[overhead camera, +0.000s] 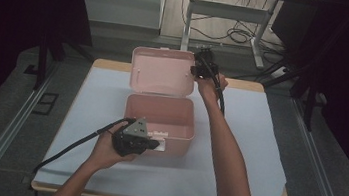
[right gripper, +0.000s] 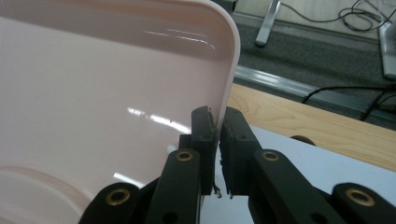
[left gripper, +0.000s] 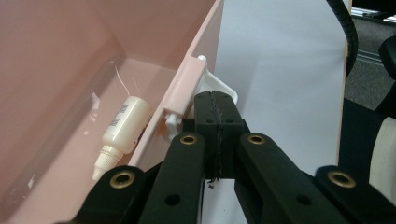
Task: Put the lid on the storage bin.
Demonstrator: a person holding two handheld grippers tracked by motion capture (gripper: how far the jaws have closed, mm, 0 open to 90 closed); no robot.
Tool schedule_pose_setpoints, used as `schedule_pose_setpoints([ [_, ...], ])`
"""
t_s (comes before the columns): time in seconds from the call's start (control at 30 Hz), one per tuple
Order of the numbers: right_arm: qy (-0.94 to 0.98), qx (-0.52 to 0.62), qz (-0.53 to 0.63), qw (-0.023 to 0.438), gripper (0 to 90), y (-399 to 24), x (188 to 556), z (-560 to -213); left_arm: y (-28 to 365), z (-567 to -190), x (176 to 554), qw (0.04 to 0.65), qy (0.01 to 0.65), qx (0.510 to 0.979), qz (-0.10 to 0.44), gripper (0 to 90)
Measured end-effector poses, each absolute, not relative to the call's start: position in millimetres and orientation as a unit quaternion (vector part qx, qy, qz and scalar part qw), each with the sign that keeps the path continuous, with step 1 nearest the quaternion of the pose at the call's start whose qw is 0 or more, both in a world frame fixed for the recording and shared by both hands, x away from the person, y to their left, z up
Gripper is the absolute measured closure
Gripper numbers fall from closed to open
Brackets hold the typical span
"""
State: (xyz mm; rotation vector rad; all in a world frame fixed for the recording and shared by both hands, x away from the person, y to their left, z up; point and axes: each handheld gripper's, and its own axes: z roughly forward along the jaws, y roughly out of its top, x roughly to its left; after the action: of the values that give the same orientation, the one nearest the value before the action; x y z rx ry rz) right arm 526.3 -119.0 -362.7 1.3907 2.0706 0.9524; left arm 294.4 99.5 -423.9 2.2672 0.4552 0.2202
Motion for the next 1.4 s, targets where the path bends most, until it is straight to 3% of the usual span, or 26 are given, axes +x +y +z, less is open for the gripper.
schedule_pose_setpoints([
  [0.53, 0.742, 0.478, 0.390, 0.263, 85.5, -129, 491, -342, 99, -424, 294, 0.402, 0.187, 0.893, 0.085, 90.0],
  [1.4, 0.719, 0.424, 0.447, 0.320, 86.5, -139, 429, -340, 100, -424, 294, 0.397, 0.180, 0.896, 0.088, 90.0],
])
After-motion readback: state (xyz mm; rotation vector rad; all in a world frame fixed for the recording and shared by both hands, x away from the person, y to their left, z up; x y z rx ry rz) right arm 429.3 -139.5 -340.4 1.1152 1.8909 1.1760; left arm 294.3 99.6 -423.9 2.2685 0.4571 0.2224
